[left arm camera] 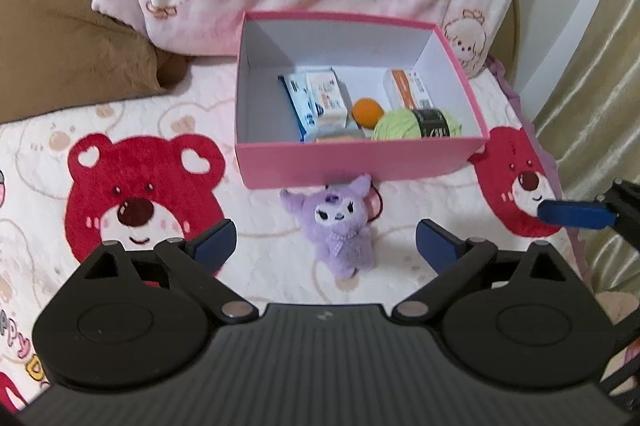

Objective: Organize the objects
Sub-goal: 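Reach the left tool to the purple plush toy beside the box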

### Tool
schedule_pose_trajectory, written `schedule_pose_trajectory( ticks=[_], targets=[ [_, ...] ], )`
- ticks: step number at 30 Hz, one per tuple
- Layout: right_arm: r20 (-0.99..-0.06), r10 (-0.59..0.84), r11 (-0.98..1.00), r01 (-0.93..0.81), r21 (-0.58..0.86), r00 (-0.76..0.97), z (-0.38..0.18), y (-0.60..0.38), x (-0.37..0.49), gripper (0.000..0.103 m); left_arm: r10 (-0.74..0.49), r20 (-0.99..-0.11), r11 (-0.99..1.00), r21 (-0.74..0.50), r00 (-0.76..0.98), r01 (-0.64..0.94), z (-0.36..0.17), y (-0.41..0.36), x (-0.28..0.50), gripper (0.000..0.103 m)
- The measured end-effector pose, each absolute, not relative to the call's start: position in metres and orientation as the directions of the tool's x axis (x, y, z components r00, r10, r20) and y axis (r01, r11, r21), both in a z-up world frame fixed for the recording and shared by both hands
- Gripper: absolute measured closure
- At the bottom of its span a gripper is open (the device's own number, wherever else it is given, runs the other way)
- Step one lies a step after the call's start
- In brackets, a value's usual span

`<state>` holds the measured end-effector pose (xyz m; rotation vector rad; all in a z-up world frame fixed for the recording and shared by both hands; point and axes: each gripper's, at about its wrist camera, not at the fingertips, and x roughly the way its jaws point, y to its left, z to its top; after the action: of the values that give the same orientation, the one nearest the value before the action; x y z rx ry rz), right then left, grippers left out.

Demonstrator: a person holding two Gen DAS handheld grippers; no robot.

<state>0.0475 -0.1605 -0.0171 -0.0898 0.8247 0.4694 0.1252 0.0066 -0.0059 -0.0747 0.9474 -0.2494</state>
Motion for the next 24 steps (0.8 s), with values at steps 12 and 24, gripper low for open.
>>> schedule_pose_trajectory(
  ticks=[12,24],
  targets=[
    [-0.725,0.387,0.89,-0.437,0.131,0.57,-0.084,-0.147,0.067,0.01,-0.22,-0.852,0.974,-0.161,0.474,0.162,-0.074,-0.012,0.143,0.005],
    [-0.76,0.387,0.875,-0.469,0.123,0.523,-0.124,-0.137,0.098,0.01,-0.213,-0.875,0.972,-0.145,0.434,0.185,-0.098,-0.019,0.162,0.005]
  ],
)
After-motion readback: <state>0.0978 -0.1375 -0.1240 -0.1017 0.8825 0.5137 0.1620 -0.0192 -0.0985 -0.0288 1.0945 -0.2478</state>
